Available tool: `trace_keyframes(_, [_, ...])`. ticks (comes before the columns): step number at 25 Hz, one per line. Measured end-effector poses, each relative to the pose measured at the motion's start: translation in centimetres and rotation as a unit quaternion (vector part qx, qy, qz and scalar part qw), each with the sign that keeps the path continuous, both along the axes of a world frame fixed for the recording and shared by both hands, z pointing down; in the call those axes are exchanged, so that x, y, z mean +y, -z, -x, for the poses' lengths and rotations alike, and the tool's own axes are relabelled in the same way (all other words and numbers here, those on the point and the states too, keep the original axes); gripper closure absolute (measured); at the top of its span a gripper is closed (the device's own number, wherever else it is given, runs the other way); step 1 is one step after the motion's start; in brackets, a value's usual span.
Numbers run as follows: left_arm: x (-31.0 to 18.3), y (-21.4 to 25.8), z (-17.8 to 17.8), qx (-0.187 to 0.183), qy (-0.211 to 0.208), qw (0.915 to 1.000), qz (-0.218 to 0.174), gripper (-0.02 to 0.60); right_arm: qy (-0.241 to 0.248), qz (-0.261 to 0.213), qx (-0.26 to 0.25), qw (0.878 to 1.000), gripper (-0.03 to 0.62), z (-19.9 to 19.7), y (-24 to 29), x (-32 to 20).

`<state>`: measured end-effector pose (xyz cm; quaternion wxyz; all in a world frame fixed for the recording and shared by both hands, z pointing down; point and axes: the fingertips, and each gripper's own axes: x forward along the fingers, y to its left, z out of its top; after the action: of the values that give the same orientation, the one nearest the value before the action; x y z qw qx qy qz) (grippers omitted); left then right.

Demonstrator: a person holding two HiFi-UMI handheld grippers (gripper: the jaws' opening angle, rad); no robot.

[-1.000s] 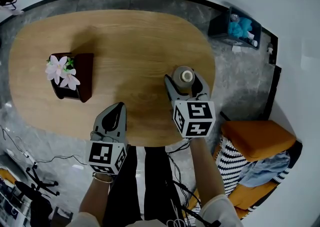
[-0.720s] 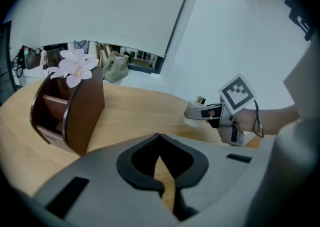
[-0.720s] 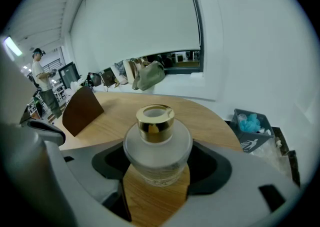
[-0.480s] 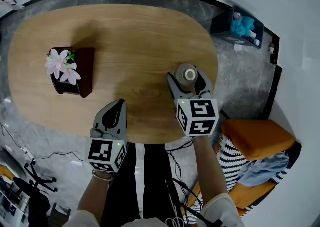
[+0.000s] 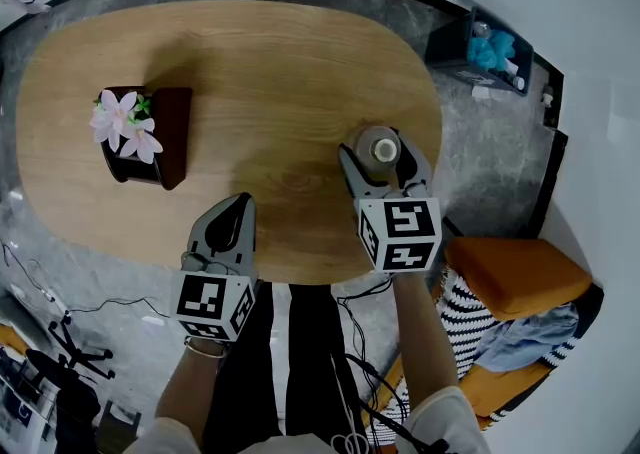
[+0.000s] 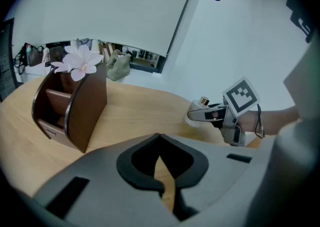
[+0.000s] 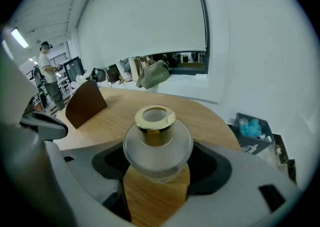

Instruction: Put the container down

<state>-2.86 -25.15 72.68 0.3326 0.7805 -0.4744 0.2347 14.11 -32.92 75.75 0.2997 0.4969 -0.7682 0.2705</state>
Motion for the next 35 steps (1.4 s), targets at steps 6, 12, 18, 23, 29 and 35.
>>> trace_keyframes(6, [0.2,-0.2,-0.1,0.002,-0.001,1.0000,0.001,0.574,0.009,-0.005,0.008,1.000,0.261,0.1,-0.2,0.3])
trace_keyframes(12, [0.3,0.0,-0.2,0.001,-0.001,1.0000,-0.001,0.574,0.009,-0.011,0.011,1.000,0.261,-0.1,-0.2,0.4])
trace_keyframes(18, [0.4,0.1,0.1,0.000,0.000,1.0000,-0.003,0.574,0.014,-0.020,0.019,1.000,0.261,0.1,-0.2,0.5])
trace_keyframes(23, [0.8,0.1,0.2,-0.002,0.003,1.0000,-0.003,0.574,0.023,-0.026,0.024,0.999,0.261,0.1,-0.2,0.5])
trace_keyframes(29, [1.4,0.2,0.6,-0.002,0.005,1.0000,-0.005,0.574,0.018,-0.032,0.022,0.999,0.261,0.3,-0.3,0.6])
trace_keyframes(35, [2.1,0.6,0.6,-0.003,0.005,0.9999,-0.008,0.574,0.007,-0.035,0.002,0.999,0.259,0.4,0.0,0.8])
